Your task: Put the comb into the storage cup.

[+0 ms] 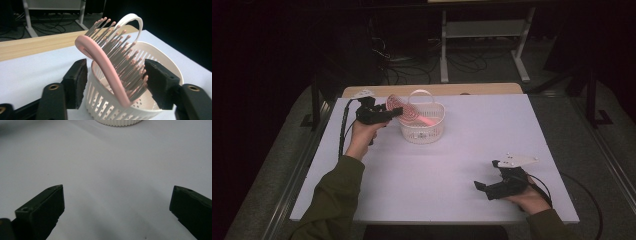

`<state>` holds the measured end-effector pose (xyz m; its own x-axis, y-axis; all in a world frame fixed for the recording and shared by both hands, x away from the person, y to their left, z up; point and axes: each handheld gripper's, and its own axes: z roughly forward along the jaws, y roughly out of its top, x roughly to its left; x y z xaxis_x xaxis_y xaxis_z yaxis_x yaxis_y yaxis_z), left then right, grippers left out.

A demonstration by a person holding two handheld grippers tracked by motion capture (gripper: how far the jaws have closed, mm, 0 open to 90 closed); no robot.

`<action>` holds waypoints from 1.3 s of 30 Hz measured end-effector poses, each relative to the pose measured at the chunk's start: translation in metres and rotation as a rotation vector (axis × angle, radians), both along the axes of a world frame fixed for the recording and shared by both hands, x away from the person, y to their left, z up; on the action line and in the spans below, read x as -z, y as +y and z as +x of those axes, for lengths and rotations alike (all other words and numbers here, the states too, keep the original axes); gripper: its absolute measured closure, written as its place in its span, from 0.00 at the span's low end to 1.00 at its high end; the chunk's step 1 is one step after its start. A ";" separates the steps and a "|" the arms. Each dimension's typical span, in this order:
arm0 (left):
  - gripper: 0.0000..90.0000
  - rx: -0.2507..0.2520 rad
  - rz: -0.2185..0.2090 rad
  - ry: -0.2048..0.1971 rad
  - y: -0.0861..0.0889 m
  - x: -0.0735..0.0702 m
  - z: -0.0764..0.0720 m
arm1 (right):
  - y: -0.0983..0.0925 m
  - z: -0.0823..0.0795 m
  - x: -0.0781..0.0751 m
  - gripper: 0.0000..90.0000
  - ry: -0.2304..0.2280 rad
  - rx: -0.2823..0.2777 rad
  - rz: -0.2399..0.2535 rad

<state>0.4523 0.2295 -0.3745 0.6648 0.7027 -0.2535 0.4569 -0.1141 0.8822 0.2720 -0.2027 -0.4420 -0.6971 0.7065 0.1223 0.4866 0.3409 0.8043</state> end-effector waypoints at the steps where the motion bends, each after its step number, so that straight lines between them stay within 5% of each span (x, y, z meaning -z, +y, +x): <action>1: 0.39 0.001 0.008 -0.006 0.001 -0.001 -0.001 | 0.000 0.000 0.000 0.00 0.000 0.000 0.001; 10: 0.24 0.024 0.097 -0.054 0.005 -0.006 -0.009 | 0.001 0.000 0.000 0.00 0.003 -0.002 -0.003; 20: 0.15 0.048 0.129 -0.099 0.011 -0.008 -0.024 | 0.001 0.000 0.001 0.00 0.006 -0.002 -0.006; 39: 0.00 0.126 0.182 -0.080 0.019 0.001 -0.062 | 0.002 0.000 0.001 0.00 0.010 -0.010 -0.009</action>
